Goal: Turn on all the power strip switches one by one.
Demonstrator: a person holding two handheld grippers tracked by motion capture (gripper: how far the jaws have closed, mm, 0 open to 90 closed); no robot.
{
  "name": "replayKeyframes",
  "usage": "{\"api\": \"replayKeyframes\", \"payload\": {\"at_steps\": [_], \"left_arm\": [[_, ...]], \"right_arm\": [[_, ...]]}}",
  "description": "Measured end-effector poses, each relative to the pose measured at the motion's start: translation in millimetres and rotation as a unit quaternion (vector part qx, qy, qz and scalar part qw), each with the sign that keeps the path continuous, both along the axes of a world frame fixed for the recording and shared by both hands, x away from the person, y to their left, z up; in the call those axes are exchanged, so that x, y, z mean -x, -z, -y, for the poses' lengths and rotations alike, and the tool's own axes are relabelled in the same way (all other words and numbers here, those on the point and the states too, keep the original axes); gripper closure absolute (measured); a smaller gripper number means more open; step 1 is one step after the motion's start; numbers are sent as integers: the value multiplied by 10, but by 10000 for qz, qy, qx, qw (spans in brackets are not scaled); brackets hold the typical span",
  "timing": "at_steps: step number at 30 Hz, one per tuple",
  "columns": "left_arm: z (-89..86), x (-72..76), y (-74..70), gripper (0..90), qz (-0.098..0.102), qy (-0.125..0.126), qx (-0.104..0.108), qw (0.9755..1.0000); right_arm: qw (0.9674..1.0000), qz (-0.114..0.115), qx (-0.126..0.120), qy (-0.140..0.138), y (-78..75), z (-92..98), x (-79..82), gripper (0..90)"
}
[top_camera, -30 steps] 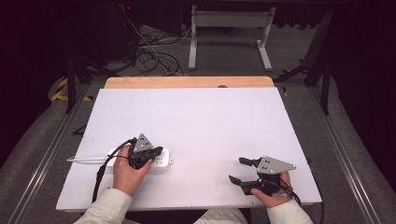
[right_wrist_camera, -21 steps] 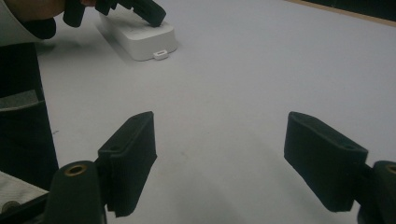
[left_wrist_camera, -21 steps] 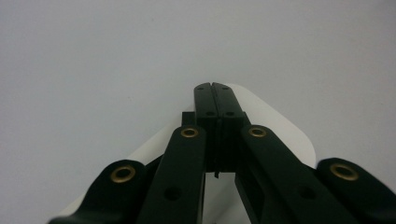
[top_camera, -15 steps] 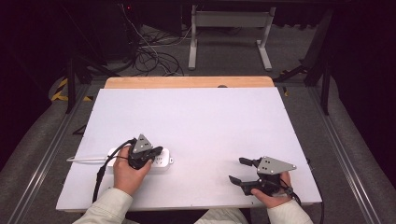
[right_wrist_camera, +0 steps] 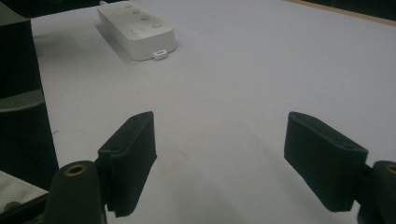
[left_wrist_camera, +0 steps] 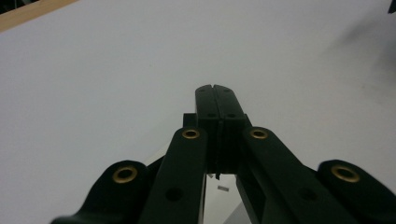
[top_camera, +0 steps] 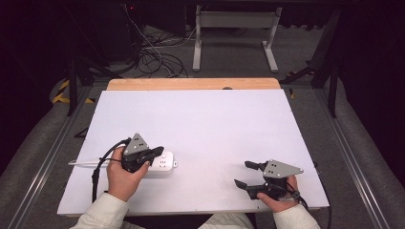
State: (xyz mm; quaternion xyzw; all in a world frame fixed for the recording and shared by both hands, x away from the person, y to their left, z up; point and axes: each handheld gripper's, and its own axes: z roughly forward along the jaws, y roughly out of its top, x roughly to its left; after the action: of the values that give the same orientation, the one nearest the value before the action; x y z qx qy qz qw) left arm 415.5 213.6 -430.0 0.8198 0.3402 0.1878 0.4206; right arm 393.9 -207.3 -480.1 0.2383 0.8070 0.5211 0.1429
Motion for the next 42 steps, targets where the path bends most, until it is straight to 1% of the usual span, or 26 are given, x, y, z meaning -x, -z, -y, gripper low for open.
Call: {"api": "replayKeyframes", "payload": {"at_steps": [3, 4, 5, 7, 8, 9, 10, 11, 13, 14, 16, 19, 20, 21, 23, 26, 29, 30, 32, 34, 36, 37, 39, 40, 41, 42], "left_arm": [[-5, 22, -43, 900, 109, 15, 52, 9999], [0, 33, -52, 900, 88, 36, 121, 9999], [-9, 38, -72, 899, 115, 82, 80, 9999], [-11, 54, -101, 896, 141, 131, 106, 9998], [-9, 67, -117, 866, 125, 103, 169, 9997], [-12, 75, -135, 769, 123, 127, 220, 9996], [-16, 89, -154, 760, 112, 164, 276, 9994], [-30, 104, -178, 737, 145, 225, 300, 9992], [-55, 157, -218, 680, 182, 313, 409, 9985], [-74, 184, -236, 649, 211, 346, 431, 9982], [-125, 237, -255, 561, 246, 384, 507, 9977], [-208, 310, -252, 438, 274, 417, 676, 9965], [-241, 335, -250, 399, 327, 433, 667, 9963], [-271, 367, -246, 374, 331, 462, 660, 9962], [-338, 426, -234, 343, 429, 422, 649, 9961], [-423, 506, -192, 286, 467, 394, 844, 9946], [-487, 573, -133, 255, 596, 376, 886, 9936], [-505, 598, -108, 247, 607, 384, 888, 9935], [-553, 640, -46, 236, 698, 380, 860, 9931], [-619, 675, 39, 233, 797, 325, 813, 9930], [-680, 717, 142, 228, 889, 238, 654, 9936], [-709, 734, 196, 226, 927, 223, 621, 9935], [-770, 757, 299, 226, 929, 246, 607, 9935], [-800, 766, 341, 226, 939, 221, 632, 9933], [-827, 772, 376, 225, 898, 205, 808, 9925], [-843, 772, 400, 226, 757, 194, 1071, 9912]], "right_arm": [[10000, -12, -3, 4, 3, -2, -5, 257], [10000, -16, -4, 5, 4, -1, -5, 257], [10000, -10, 9, 9, 3, 2, -6, 257], [10000, -8, 5, 8, 2, 5, -6, 257], [10000, -11, -5, 3, 3, 6, -6, 257], [10000, -10, -3, 2, 4, 6, -6, 257], [10000, -10, -3, 2, 4, 6, -5, 257], [10000, -7, -6, 1, 3, 8, -3, 258], [10000, -12, -21, 11, 2, 11, -1, 257], [10000, -10, -24, 13, 1, 12, -2, 257], [10000, -5, -29, 12, -1, 11, -3, 257], [10000, 4, -13, 2, -2, 11, 1, 257], [10000, 4, -18, 7, -3, 11, 2, 257], [10000, 8, -24, 13, -3, 11, 2, 257], [10000, 6, -21, 10, -2, 11, 2, 256], [10000, -10, -8, 5, 1, 8, 0, 255], [10000, -6, -2, 6, -1, 4, 5, 255], [10000, -5, -3, 9, -2, 4, 5, 255], [10000, -9, 1, 9, -1, 4, 5, 254], [10000, -8, 1, 8, -1, 3, 6, 254], [10000, -12, 6, 9, 1, 2, 6, 254], [10000, -12, 10, 7, 2, 2, 5, 254], [10000, -12, 8, 10, 2, 2, 5, 254], [10000, -12, 9, 11, 1, 1, 5, 254], [10000, -9, 12, 11, 1, -1, 4, 254], [10000, -12, 11, 12, 2, -4, 4, 254]]}}
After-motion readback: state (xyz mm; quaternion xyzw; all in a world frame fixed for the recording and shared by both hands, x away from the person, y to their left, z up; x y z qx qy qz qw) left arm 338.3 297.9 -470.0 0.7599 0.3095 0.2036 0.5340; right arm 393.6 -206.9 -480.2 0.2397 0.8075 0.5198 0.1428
